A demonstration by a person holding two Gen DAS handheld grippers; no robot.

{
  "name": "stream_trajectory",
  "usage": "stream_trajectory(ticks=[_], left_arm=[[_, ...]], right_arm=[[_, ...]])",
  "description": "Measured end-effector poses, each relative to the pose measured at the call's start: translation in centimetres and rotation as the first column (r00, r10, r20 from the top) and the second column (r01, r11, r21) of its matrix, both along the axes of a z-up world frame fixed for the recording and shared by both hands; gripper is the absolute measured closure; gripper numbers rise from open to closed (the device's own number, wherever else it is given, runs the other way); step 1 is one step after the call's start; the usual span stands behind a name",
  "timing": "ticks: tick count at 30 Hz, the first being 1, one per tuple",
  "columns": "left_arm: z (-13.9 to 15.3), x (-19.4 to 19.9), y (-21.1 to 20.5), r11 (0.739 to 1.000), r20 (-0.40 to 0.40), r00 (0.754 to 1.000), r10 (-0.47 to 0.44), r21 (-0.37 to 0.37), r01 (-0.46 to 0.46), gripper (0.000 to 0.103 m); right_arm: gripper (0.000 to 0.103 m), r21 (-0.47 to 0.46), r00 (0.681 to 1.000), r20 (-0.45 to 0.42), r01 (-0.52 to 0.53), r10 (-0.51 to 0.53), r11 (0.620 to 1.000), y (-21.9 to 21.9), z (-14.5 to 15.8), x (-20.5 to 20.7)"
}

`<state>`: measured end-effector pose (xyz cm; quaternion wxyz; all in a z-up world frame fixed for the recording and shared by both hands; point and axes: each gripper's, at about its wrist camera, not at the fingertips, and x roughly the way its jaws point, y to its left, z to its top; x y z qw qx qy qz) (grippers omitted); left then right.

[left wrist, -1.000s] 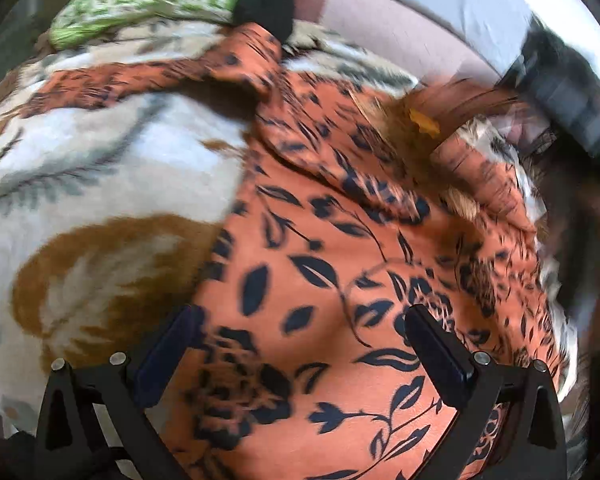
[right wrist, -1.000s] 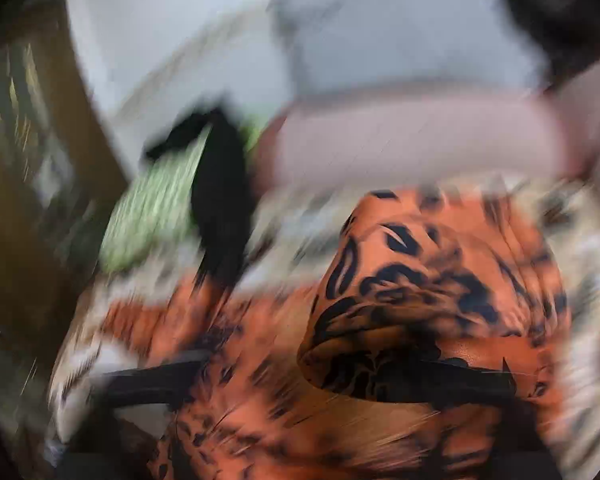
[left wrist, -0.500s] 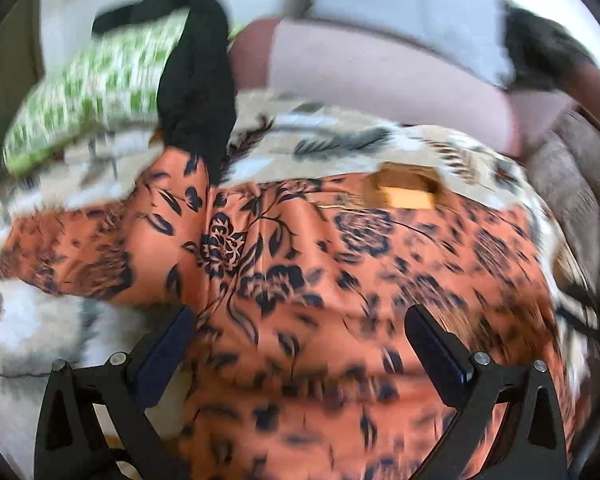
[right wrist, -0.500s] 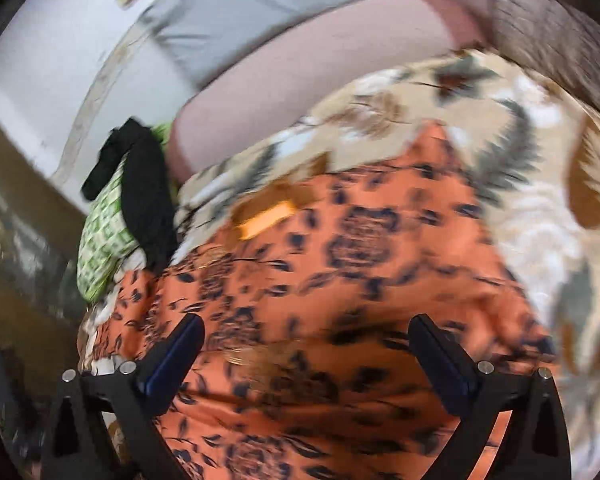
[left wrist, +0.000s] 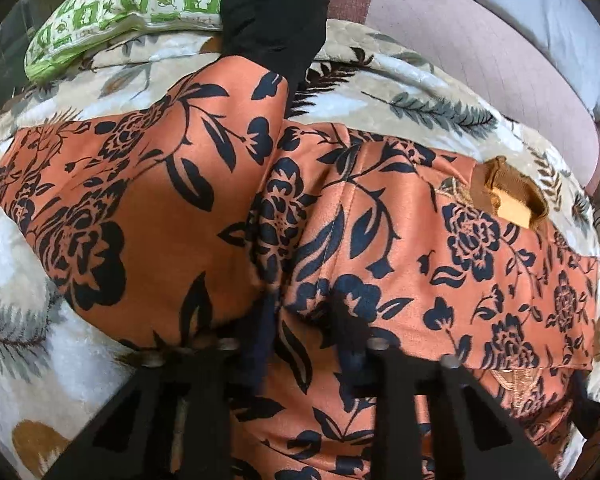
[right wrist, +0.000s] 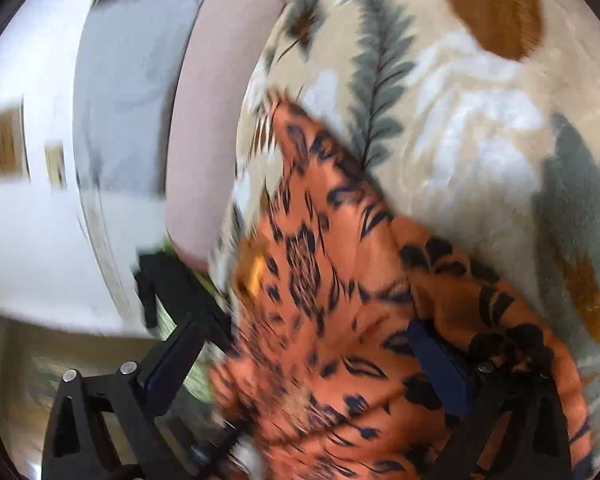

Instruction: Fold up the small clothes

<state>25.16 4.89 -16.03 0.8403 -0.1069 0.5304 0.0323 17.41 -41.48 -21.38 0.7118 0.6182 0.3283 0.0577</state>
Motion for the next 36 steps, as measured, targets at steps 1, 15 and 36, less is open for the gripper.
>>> stream_trajectory(ticks=[1,15,36], left_arm=[[0.8,-0.4,0.1,1.000,0.028,1.000,0.003,-0.021,-0.002,0.090],[3.3,-2.9,-2.3,0.990,0.184,0.977,-0.105,0.111,0.085,0.070],[-0.1,-5.3,29.9,0.652,0.013,0.793,0.609,-0.577,-0.492,0.019]], right_arm=[[0.048,0.004,1.000,-0.009,0.019,-0.019,1.000,-0.2,0.4,0.1],[0.030,-0.319,0.989,-0.138,-0.095,0.054,0.943,0.7,4.8,-1.8],[0.017,-0.612,0.962,-0.162,-0.271,0.218,0.743,8.0,5.7,-8.1]])
